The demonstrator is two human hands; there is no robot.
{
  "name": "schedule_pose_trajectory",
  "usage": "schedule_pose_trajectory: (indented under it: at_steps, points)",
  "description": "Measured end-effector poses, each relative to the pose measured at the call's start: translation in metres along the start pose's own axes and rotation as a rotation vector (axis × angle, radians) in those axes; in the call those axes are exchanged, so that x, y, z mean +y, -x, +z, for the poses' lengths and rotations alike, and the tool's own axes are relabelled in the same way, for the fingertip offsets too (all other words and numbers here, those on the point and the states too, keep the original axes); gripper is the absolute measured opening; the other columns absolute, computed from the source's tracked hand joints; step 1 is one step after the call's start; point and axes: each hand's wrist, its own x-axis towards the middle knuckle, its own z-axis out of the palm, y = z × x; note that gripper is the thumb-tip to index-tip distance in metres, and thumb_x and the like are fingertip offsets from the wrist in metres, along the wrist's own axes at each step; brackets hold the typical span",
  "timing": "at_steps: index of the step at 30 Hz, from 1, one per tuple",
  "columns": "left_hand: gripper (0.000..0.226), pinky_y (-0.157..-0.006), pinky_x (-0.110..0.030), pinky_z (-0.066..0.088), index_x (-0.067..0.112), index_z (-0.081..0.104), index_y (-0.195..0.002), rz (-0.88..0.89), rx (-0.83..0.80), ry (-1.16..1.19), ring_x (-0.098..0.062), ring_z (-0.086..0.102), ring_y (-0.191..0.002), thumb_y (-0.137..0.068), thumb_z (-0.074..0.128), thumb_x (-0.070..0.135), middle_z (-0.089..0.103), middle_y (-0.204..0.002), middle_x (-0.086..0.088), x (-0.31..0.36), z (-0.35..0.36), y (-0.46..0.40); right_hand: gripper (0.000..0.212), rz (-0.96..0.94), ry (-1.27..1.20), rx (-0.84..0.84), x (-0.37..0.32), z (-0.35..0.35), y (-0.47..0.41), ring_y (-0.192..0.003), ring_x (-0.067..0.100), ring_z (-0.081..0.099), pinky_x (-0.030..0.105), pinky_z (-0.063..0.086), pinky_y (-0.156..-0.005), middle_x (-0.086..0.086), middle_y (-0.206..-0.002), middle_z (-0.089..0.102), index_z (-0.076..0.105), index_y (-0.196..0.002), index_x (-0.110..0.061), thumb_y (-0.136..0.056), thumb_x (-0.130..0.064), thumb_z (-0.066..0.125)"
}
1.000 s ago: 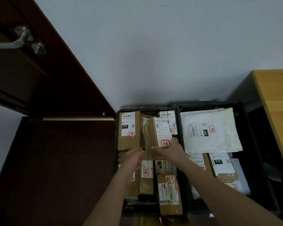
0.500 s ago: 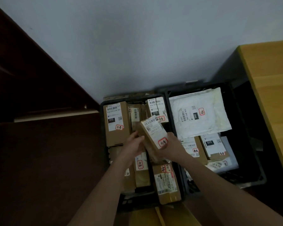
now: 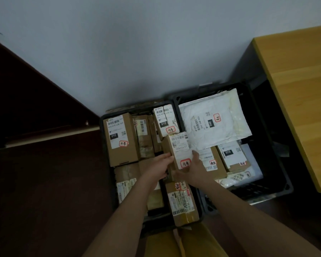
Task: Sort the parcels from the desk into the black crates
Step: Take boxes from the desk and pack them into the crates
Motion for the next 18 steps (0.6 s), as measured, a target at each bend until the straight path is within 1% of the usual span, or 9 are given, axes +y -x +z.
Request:
schedule_pose_trajectory:
  at_steps: [2,5,6,8,10,12,14,16,18]
  points:
    - [0.043,-0.101,-0.036,0.042,0.024,0.051,-0.140,-0.020,0.009,-0.003,-0.016,0.053,-0.121,-0.098,0.057,0.032,0.058,-0.134,0.001,-0.001,0.002,-0.001,0.120,-0.023,0.024,0.003,0.002,0.003,-0.001,-0.132,0.037,0.042,0.051,0.042,-0.107,0.019,-0.150,0.029,-0.004,-0.155,-0.021,-0.075,-0.049,0.080]
    - [0.024,-0.081,-0.029,0.043,0.032,0.055,-0.124,-0.033,0.014,0.006,-0.015,0.054,-0.111,-0.100,0.054,0.030,0.061,-0.124,0.004,-0.004,0.005,0.000,0.110,-0.141,0.008,0.038,0.005,0.006,-0.003,-0.128,0.035,0.044,0.047,0.043,-0.103,0.018,-0.149,0.028,-0.001,-0.156,-0.033,-0.080,-0.039,0.079]
    - [0.022,-0.080,-0.029,0.042,0.033,0.055,-0.123,-0.029,0.017,0.008,-0.014,0.054,-0.109,-0.101,0.053,0.030,0.061,-0.121,0.005,-0.006,0.006,0.000,0.106,-0.169,0.011,0.040,0.007,0.007,-0.003,-0.127,0.033,0.045,0.045,0.043,-0.102,0.017,-0.147,0.029,0.002,-0.155,-0.037,-0.081,-0.036,0.078]
    - [0.033,-0.089,-0.033,0.039,0.033,0.052,-0.134,-0.021,0.026,0.003,-0.014,0.051,-0.111,-0.101,0.052,0.032,0.060,-0.128,0.005,-0.013,0.007,-0.005,0.096,-0.197,0.073,0.030,0.009,0.008,-0.005,-0.123,0.029,0.048,0.044,0.045,-0.102,0.014,-0.142,0.033,0.008,-0.154,-0.045,-0.085,-0.037,0.074]
    - [0.042,-0.091,-0.035,0.037,0.035,0.043,-0.143,-0.007,0.041,0.010,-0.013,0.050,-0.110,-0.101,0.052,0.033,0.056,-0.133,0.005,-0.019,0.007,-0.009,0.088,-0.214,0.163,0.022,0.010,0.008,-0.011,-0.117,0.025,0.052,0.045,0.048,-0.099,0.009,-0.132,0.040,0.011,-0.153,-0.047,-0.088,-0.041,0.070]
    - [0.044,-0.088,-0.033,0.038,0.034,0.041,-0.145,-0.006,0.044,0.022,-0.009,0.053,-0.100,-0.102,0.052,0.031,0.058,-0.122,0.007,-0.024,0.009,-0.014,0.084,-0.234,0.224,-0.001,0.009,0.007,-0.015,-0.109,0.022,0.055,0.044,0.051,-0.093,0.006,-0.125,0.046,0.012,-0.154,-0.044,-0.091,-0.035,0.067]
    - [0.034,-0.076,-0.023,0.048,0.034,0.048,-0.136,-0.007,0.031,0.030,-0.004,0.056,-0.087,-0.103,0.051,0.027,0.060,-0.105,0.010,-0.027,0.013,-0.012,0.085,-0.245,0.265,-0.054,0.011,0.003,-0.020,-0.107,0.021,0.058,0.042,0.053,-0.090,0.006,-0.126,0.053,0.012,-0.155,-0.040,-0.092,-0.016,0.063]
    - [0.021,-0.052,-0.012,0.049,0.036,0.052,-0.120,0.005,0.020,0.013,0.003,0.056,-0.076,-0.103,0.049,0.024,0.061,-0.093,0.015,-0.029,0.016,-0.009,0.090,-0.239,0.320,-0.100,0.019,-0.001,-0.021,-0.106,0.021,0.059,0.040,0.055,-0.088,0.005,-0.125,0.054,0.012,-0.155,-0.039,-0.089,0.000,0.060]
    - [0.018,-0.047,-0.012,0.046,0.038,0.052,-0.114,0.018,0.030,-0.009,0.006,0.056,-0.074,-0.104,0.048,0.024,0.061,-0.091,0.018,-0.031,0.018,-0.009,0.091,-0.239,0.380,-0.090,0.025,-0.002,-0.019,-0.107,0.021,0.057,0.041,0.055,-0.086,0.002,-0.122,0.049,0.013,-0.155,-0.040,-0.088,-0.002,0.062]
